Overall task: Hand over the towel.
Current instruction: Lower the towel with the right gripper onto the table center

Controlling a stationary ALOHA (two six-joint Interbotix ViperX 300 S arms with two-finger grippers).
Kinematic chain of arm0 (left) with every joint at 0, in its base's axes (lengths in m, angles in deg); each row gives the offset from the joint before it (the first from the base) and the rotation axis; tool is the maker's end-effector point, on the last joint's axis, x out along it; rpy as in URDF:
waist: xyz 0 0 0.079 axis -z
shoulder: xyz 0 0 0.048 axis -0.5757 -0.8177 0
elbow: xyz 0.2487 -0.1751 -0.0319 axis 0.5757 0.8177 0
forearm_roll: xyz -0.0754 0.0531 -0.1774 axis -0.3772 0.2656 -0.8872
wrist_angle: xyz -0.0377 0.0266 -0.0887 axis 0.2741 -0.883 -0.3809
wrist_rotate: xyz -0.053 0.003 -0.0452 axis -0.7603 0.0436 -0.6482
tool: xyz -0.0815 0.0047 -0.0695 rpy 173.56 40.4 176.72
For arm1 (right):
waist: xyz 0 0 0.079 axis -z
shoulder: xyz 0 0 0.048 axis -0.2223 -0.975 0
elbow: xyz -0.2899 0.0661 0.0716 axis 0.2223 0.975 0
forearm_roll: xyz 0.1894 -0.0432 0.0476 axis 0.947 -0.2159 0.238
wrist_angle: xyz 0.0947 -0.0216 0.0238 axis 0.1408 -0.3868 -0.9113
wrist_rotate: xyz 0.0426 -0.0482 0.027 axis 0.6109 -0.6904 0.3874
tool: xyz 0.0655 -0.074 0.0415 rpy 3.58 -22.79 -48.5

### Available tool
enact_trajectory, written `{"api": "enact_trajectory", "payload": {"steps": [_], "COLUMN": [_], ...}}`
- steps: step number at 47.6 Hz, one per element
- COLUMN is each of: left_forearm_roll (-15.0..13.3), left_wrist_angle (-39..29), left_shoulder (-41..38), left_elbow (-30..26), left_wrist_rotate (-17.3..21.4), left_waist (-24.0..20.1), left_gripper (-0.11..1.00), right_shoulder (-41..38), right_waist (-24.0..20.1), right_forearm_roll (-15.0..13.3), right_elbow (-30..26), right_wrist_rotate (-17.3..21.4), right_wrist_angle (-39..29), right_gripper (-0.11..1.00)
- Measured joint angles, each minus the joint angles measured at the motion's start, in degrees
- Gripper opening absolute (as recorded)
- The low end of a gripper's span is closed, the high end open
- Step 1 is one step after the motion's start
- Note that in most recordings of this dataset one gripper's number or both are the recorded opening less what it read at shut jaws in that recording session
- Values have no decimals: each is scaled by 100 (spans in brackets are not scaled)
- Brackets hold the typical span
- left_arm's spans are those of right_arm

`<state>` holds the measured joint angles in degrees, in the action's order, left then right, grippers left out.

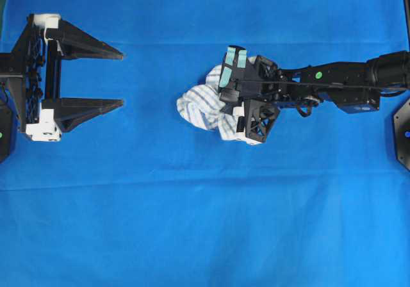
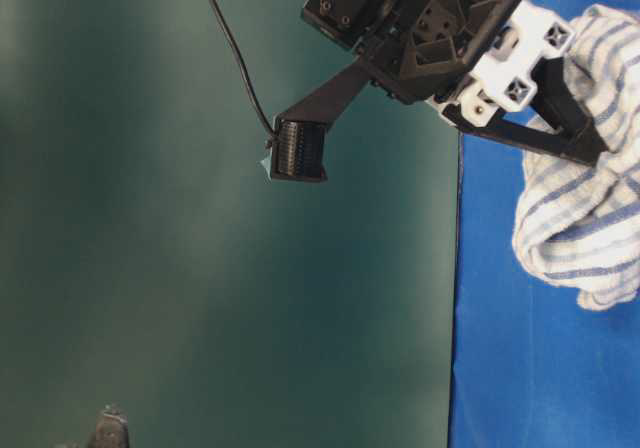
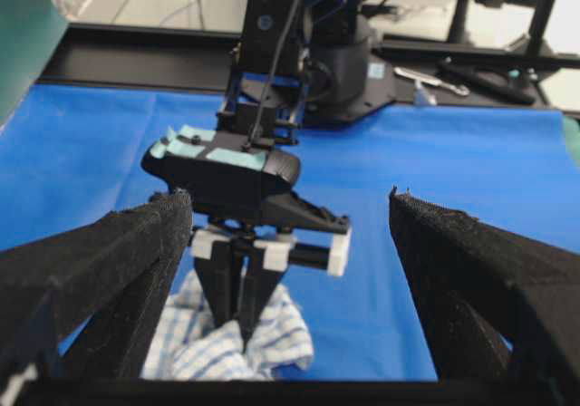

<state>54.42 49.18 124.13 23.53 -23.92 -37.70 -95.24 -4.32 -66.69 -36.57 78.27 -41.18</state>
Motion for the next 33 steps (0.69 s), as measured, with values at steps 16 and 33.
{"api": "enact_trajectory", "payload": {"steps": [16,33], "left_forearm_roll": [0,0], "left_wrist_angle": [9,9], "left_shoulder": [-18,-237], "left_elbow": [26,35], "left_wrist_rotate": [0,0], "left_waist": [0,0], "left_gripper": [91,91], "right_shoulder": [0,26], "right_waist": [0,0], "right_forearm_roll": [0,62], "right_elbow": [-26,-35], "right_wrist_rotate": [88,185], "right_wrist_angle": [18,18], "right_gripper": [10,54]}}
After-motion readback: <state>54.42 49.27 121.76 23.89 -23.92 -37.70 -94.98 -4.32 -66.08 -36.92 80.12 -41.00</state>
